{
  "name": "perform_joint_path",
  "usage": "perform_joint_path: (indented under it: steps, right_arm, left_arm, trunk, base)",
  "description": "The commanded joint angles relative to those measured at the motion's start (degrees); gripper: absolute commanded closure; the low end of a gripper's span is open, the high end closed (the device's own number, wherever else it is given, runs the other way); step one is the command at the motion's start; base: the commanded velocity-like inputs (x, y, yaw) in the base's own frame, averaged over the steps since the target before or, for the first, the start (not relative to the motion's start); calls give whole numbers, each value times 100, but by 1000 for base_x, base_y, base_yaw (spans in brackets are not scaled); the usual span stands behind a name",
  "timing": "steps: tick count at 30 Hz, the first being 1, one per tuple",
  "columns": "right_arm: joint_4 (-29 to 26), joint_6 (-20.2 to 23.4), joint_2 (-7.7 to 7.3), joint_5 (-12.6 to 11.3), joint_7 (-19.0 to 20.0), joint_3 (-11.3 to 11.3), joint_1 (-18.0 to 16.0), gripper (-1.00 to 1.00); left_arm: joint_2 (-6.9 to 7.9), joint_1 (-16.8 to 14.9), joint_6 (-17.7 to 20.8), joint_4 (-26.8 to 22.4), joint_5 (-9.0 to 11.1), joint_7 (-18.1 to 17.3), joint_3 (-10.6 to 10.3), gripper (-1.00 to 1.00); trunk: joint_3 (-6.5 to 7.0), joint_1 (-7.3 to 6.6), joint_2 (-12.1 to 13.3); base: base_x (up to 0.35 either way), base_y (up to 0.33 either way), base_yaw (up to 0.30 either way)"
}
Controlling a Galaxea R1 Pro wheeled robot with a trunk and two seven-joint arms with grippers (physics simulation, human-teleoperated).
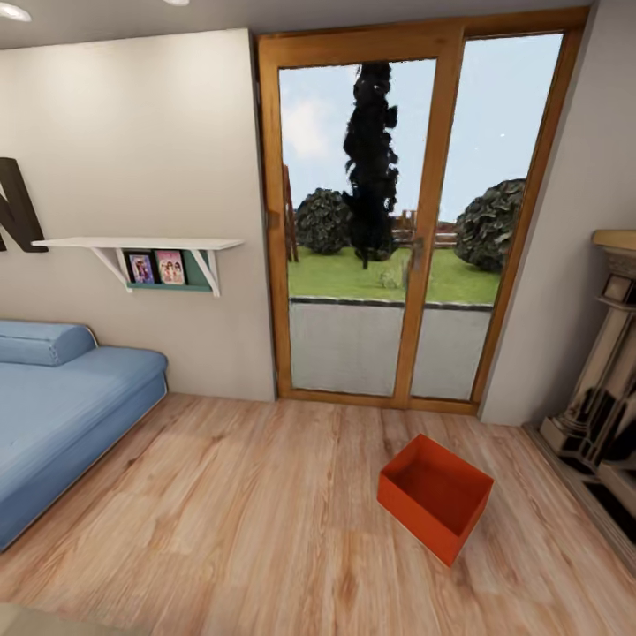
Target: Move the two storage containers from the living room to the garage. In the garage, place one container on the floor and stack the other container on top of it (either order is fine).
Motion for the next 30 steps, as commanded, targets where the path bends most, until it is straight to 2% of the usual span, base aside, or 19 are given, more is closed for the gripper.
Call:
perform_joint_path:
  steps: [1, 11, 30]
  right_arm:
    - [16, -30, 2, -25, -14, 47, -9, -100]
    - [16, -30, 2, -27, -14, 47, -7, -100]
    - [16, -30, 2, -27, -14, 47, -8, -100]
  left_arm:
    - [-1, -3, -12, 1, 44, 14, -49, -100]
    - [-1, -3, -10, 1, 44, 14, -49, -100]
    - [-1, -3, -18, 1, 44, 14, -49, -100]
  trunk:
    - [-7, 4, -4]
    - [-7, 4, -4]
    - [-7, 4, -4]
  base:
    - [322, 0, 0]
    - [322, 0, -36]
    - [322, 0, -263]
